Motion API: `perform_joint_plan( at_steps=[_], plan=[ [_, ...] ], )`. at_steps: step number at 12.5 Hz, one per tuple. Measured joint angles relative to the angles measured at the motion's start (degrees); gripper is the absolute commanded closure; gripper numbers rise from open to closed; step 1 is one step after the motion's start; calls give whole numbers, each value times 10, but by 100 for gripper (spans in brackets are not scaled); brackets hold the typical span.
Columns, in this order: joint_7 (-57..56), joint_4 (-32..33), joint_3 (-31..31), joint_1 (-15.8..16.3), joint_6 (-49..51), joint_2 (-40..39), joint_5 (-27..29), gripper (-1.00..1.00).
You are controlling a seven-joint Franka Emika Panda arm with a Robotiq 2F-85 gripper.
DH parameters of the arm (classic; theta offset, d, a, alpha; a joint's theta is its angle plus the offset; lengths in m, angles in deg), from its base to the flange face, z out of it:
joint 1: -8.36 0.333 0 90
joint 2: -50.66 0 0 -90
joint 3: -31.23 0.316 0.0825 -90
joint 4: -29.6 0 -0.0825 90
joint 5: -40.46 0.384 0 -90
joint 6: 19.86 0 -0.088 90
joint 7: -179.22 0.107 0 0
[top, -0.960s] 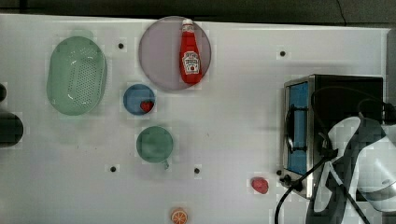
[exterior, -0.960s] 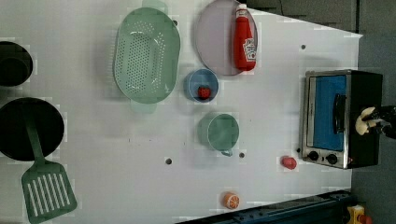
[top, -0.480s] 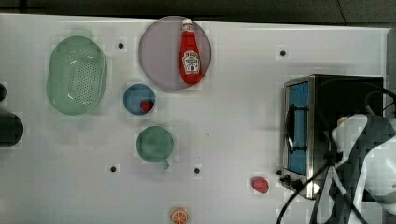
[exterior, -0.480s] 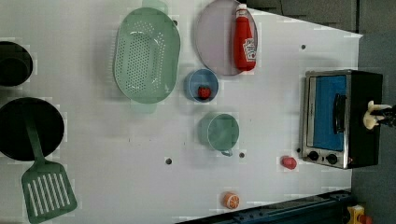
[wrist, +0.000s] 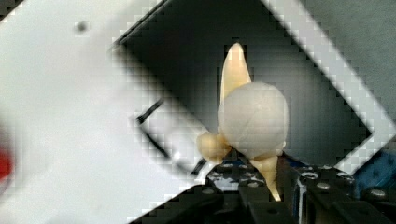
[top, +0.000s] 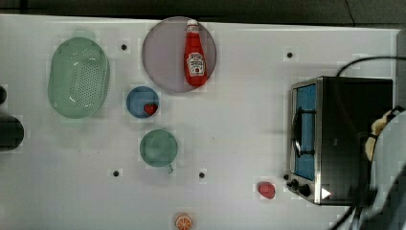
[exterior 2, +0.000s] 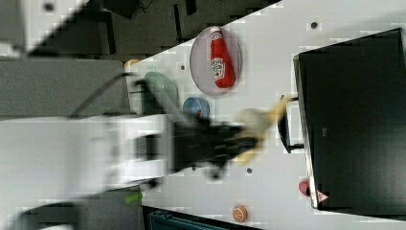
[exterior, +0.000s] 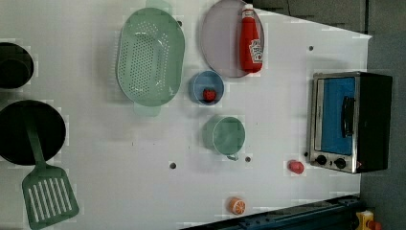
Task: Pick banana from oven and place on table.
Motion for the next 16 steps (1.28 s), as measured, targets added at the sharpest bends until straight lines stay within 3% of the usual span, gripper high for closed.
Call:
perform_joint_plan(
  at_steps=[2,6,8,10,12,16],
  plan=[
    [47,-24,65,19,100,64,2,61],
    [222,-20,203,60,121,123,0,61],
    [308,43,252,77,111,140,-14,61],
    [371,147,273,85,60,157,-12,61],
    [407,245,274,88,-30,158,-11,61],
    [445,374,271,73,-218,115,1,61]
  ],
)
